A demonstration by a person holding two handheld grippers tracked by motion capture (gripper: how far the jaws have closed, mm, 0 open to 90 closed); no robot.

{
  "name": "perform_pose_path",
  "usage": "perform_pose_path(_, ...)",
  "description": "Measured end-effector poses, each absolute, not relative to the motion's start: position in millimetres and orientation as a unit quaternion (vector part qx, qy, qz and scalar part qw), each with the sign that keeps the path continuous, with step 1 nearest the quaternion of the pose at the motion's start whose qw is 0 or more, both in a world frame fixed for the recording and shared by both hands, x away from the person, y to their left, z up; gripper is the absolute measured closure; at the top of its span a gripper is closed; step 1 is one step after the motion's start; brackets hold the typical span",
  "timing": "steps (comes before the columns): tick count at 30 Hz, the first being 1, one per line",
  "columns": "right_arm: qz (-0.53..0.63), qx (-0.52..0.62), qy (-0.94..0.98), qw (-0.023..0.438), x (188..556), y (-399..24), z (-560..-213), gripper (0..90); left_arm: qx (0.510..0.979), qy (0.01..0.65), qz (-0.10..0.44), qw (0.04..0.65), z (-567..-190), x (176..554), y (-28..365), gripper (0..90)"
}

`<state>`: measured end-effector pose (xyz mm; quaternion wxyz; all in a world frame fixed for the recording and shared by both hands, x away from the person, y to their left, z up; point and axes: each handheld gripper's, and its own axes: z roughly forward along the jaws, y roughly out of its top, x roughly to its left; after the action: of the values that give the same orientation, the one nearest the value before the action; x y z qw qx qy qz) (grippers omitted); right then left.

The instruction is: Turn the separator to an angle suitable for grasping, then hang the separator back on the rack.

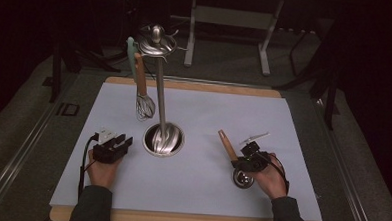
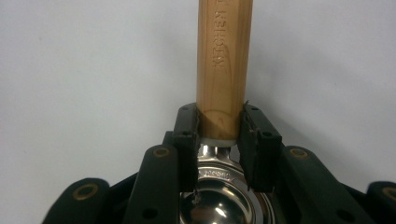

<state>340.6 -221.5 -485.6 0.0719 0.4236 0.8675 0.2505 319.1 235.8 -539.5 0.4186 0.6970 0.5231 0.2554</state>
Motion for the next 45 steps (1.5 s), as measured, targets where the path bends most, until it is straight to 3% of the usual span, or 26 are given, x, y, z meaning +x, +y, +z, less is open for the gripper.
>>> perform_pose_path(45, 0.369, 0.365, 0.849, 0.104, 322.4, -196.1, -462.6, 70.3, 0.698, 0.522, 0.255, 0.418, -539.5, 319.2, 235.4, 64.7)
